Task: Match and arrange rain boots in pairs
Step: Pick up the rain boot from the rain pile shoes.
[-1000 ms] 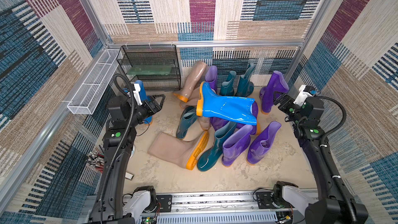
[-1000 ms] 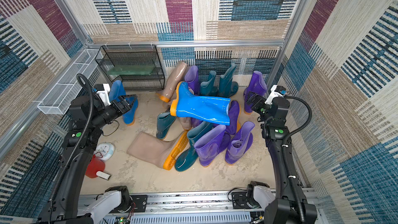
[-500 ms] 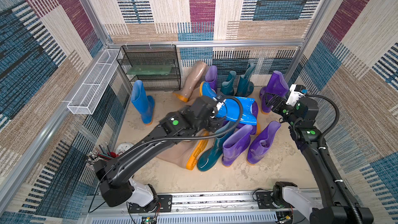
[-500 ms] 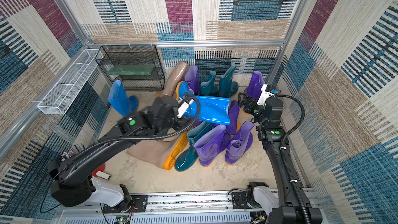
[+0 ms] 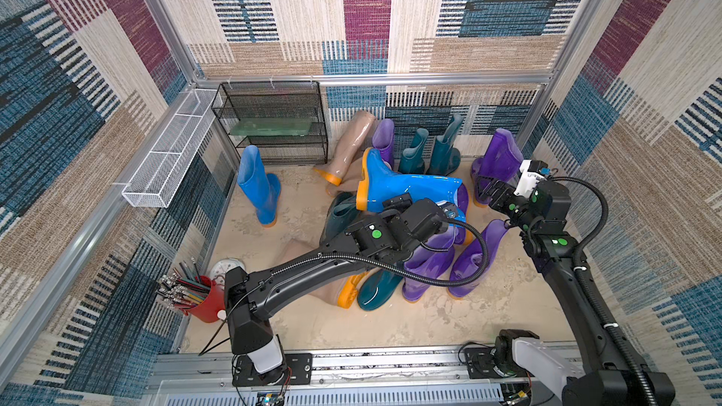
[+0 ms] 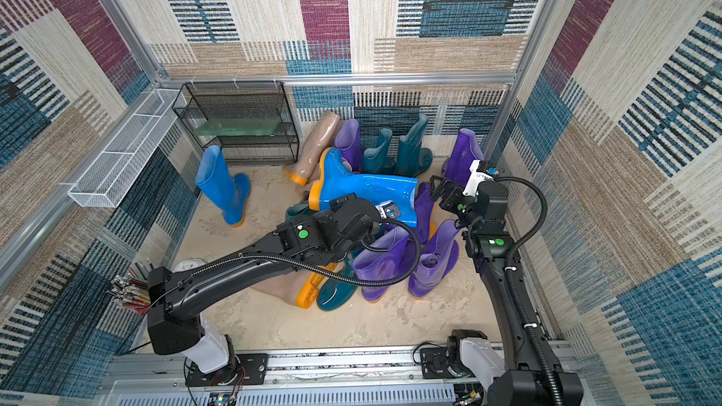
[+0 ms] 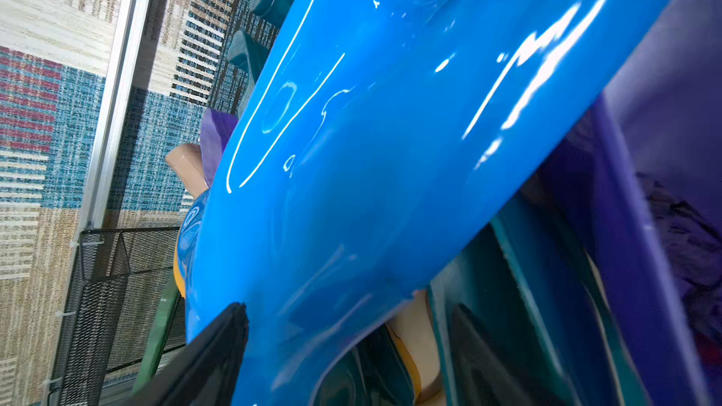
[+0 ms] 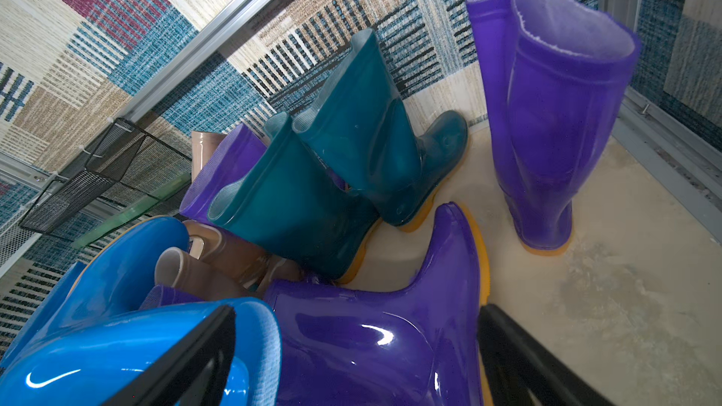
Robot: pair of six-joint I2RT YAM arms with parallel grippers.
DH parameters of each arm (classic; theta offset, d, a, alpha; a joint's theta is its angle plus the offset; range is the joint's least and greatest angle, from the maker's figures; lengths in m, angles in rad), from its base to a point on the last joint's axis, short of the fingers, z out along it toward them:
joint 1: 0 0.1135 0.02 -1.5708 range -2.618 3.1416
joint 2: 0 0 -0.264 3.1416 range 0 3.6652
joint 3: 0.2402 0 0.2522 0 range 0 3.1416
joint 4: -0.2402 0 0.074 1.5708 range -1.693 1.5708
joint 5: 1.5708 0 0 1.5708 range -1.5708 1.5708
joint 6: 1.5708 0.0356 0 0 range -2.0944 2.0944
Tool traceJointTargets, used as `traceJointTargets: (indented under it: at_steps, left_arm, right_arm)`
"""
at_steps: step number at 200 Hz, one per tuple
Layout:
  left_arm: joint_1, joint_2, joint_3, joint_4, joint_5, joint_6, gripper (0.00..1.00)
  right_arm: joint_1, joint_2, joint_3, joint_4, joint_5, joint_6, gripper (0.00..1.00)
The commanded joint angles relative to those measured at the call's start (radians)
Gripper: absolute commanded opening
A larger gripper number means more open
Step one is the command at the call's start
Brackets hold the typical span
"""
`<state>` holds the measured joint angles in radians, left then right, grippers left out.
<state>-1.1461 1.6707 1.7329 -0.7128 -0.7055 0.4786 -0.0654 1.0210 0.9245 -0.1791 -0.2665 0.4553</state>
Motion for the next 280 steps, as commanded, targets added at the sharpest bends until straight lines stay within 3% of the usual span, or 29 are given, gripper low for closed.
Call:
traceJointTargets:
  at_steps: [1,14,29,58,72,133,179,228,280]
  left_arm:
    - [-0.001,-0.017,-0.051,0.155,-0.078,0.099,0.84]
    - [0.007,-0.013,-0.091,0.254,-0.116,0.160,0.81]
    - [0.033,-0.015,-0.103,0.310,-0.100,0.151,0.63]
    - [0.060,-0.039,-0.055,0.246,-0.006,0.059,0.60]
    - [0.060,-0.039,-0.045,0.237,0.016,0.050,0.53]
    - [0.060,-0.048,-0.012,0.241,0.006,0.022,0.00]
    - [0.101,-0.019,0.136,0.339,-0.217,0.047,0.00]
    - [0.178,-0.014,0.317,0.387,-0.255,0.107,0.00]
    - [0.187,-0.054,0.399,0.422,-0.290,0.156,0.00]
  right_arm:
    - [0.000,-0.005,-0.001,0.020,-0.010,-0.004,0.99]
    - [0.002,-0.010,-0.006,0.028,-0.023,0.002,0.99]
    - [0.003,-0.013,-0.009,0.029,-0.034,0.006,0.99]
    - [0.010,-0.023,-0.014,0.023,-0.035,-0.002,0.99]
    - [0.013,-0.028,-0.019,0.024,-0.036,-0.003,0.99]
    - [0.051,-0.036,0.009,0.012,-0.041,-0.007,0.98]
    - [0.090,-0.029,0.043,0.024,-0.033,-0.012,0.97]
    - [0.121,-0.004,0.071,0.036,-0.025,-0.007,0.97]
    - [0.152,0.011,0.079,0.040,-0.005,-0.008,0.97]
